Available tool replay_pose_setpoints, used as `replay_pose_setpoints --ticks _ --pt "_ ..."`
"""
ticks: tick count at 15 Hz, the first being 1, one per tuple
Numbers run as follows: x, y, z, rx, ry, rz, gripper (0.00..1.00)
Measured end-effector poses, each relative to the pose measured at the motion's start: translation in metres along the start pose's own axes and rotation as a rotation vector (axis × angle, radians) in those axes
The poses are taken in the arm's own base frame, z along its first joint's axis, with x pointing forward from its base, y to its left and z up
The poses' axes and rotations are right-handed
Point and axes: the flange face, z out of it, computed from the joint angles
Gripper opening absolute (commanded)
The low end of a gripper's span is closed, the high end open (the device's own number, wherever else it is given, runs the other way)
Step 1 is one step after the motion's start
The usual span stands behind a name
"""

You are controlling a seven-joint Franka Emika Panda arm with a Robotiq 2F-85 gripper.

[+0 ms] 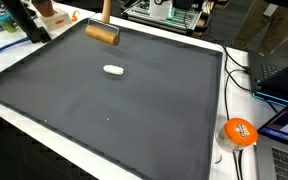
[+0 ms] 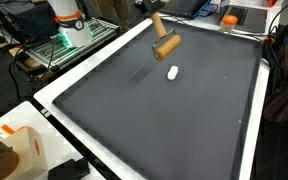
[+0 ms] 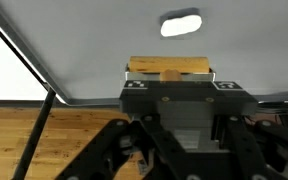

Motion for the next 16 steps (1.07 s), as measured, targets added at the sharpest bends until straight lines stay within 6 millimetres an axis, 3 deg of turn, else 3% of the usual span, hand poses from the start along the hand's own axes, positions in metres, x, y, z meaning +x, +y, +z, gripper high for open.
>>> replay_pose_setpoints --ticks 9,10,13,14,16 --pt "-0.012 0.004 0.041 0.144 0.024 -0.074 0.22" --pt "-0.012 0.007 0.042 0.146 0.027 -0.082 0.47" --pt "-0.012 0.018 0.045 0.146 0.030 -0.094 0.47" --pt "-0.013 0.019 0.045 0.146 0.030 -0.096 0.22" --pt "-0.013 0.018 0.046 0.147 0.029 -0.098 0.22"
